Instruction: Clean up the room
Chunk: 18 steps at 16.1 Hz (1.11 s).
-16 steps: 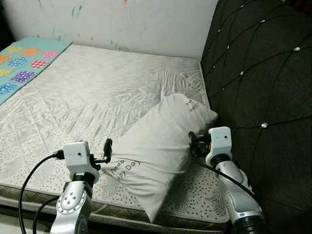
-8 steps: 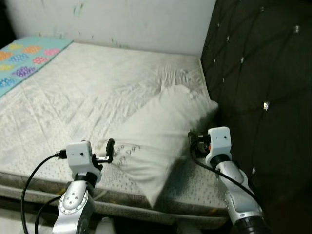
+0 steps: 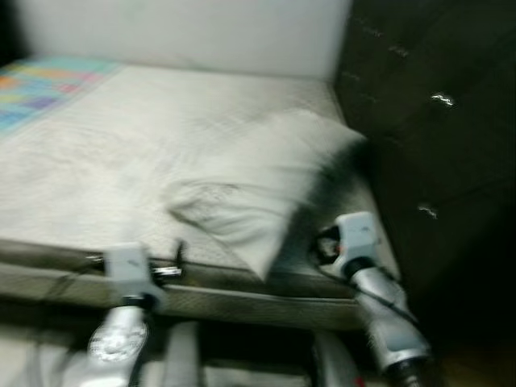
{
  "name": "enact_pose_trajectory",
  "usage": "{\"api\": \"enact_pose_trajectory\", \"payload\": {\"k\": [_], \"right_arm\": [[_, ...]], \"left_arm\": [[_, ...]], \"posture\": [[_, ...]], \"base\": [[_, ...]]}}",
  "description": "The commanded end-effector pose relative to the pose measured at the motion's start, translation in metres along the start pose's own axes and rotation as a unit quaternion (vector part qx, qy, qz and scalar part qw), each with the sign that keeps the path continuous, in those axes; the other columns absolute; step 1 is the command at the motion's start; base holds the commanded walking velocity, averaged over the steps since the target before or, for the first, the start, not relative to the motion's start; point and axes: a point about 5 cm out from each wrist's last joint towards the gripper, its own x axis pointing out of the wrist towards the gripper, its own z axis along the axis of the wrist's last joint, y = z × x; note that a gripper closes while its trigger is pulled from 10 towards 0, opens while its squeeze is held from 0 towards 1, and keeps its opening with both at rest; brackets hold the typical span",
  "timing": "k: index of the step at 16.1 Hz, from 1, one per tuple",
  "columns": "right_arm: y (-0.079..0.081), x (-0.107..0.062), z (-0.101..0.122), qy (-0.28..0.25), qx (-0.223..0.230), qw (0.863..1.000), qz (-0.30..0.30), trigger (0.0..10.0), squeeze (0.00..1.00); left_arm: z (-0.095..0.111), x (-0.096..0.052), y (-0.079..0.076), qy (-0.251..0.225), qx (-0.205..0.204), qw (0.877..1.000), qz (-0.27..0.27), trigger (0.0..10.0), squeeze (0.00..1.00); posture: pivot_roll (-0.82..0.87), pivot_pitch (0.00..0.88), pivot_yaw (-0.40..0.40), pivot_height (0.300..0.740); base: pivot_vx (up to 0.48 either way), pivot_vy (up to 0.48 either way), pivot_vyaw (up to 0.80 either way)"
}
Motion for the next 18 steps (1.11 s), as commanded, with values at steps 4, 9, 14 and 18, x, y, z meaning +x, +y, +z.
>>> {"api": "enact_pose_trajectory", "payload": {"k": [4, 9, 14, 18], "right_arm": [[-0.008, 0.003, 0.008, -0.011, -0.01, 1.0, -0.004, 10.0, 0.0], [-0.002, 0.003, 0.012, -0.024, -0.014, 0.999, 0.02, 10.0, 0.0], [0.016, -0.001, 0.002, 0.005, -0.011, 0.997, 0.075, 10.0, 0.0], [0.023, -0.008, -0.006, 0.026, -0.009, 0.995, 0.099, 10.0, 0.0]], "left_arm": [[0.007, 0.002, -0.009, -0.015, -0.003, 1.0, -0.013, 10.0, 0.0], [0.012, 0.002, -0.01, -0.024, -0.005, 1.0, -0.012, 10.0, 0.0], [0.008, -0.003, -0.007, -0.01, -0.001, 1.0, 0.001, 10.0, 0.0], [0.004, -0.014, -0.001, 0.006, 0.005, 1.0, 0.012, 10.0, 0.0]], "posture": [[-0.05, 0.0, -0.05, 0.574], [-0.05, 0.0, -0.05, 0.574], [-0.04, 0.0, -0.053, 0.574], [-0.03, 0.0, -0.05, 0.574]], "base": [[0.0, 0.0, 0.0], [0.0, 0.0, 0.0], [0.0, 0.0, 0.0], [0.0, 0.0, 0.0]]}}
